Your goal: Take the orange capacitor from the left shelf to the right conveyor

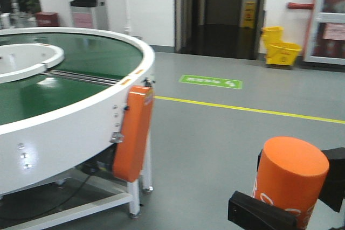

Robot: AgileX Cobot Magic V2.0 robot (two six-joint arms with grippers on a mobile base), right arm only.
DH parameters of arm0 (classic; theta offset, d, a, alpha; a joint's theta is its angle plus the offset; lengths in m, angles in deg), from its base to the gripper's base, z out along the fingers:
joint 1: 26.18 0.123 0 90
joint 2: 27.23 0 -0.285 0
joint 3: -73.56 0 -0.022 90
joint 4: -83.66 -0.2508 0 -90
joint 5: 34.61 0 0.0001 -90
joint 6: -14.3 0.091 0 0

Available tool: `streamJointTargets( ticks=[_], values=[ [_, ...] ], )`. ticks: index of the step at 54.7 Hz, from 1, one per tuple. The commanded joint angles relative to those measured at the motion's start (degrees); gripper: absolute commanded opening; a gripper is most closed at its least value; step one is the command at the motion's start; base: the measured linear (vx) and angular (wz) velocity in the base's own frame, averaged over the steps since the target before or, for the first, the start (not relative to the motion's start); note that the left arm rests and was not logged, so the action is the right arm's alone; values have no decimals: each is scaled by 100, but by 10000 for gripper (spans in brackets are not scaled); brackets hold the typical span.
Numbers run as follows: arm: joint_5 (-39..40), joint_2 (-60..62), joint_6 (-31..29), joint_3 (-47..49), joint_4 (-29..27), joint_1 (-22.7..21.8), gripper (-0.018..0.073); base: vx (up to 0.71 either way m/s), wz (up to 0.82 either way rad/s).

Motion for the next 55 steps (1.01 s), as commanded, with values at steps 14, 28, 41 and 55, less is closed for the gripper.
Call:
streamJointTargets(
  ticks=[14,28,41,55],
  values=[
    [234,47,-38,170,-220,-19,-11,28,47],
    [208,47,-38,170,-221,-19,-11,34,31],
    [208,47,-38,170,-221,-19,-11,41,27],
    [213,47,-38,170,-222,-19,-11,45,26]
  ],
)
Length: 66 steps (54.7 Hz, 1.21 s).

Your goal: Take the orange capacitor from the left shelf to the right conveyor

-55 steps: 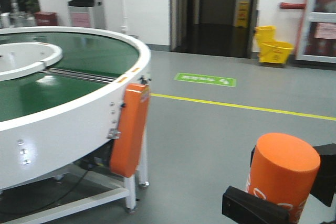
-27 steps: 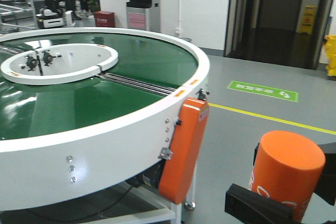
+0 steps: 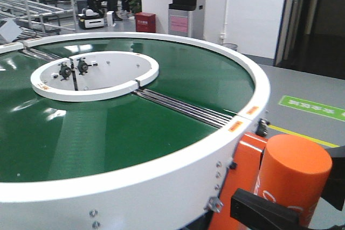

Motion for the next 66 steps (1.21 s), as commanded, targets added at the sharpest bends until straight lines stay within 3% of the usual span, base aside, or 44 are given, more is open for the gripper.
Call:
streamJointTargets(
  ticks=[1,66],
  values=[
    [181,32,-32,170,-222,-19,-11,44,25],
    [214,32,-32,170,-222,-19,-11,29,17]
  ],
)
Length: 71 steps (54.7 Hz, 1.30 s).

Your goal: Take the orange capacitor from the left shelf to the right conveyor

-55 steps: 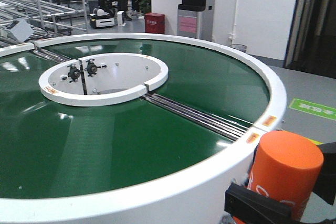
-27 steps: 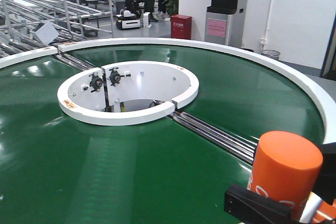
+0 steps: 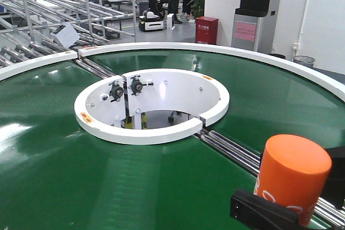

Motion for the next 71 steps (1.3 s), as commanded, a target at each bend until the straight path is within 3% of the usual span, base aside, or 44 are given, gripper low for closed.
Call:
streamJointTargets(
  ticks=[1,46,62,63,71],
  values=[
    [204,32,-32,170,-222,-19,-11,12,10],
    [182,32,7,170,-258,-19,-11,4,3],
    [188,32,-8,170,-995,-19,-11,0,0],
    [876,-33,-72,170,-1108,-24,-11,0,0],
    [2066,-294,-188,170,-1108,-24,-11,0,0]
  ],
)
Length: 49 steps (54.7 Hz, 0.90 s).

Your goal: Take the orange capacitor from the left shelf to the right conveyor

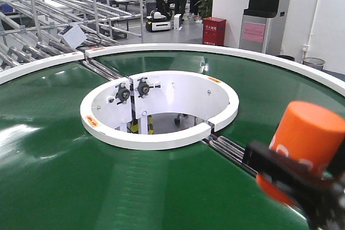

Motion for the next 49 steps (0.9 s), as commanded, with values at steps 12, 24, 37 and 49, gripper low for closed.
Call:
streamJointTargets(
  ticks=[12,24,37,49],
  values=[
    [1641,-1166,-643,182,-86,-24,-11,0,0],
    [2224,-2525,-744,398,-86,-24,-10,0,0],
    [3074,-3323,-497,901,-86,-24,-6,0,0],
    [3704,-3937,1119,978,1384,-24,-6,0,0]
  ],
)
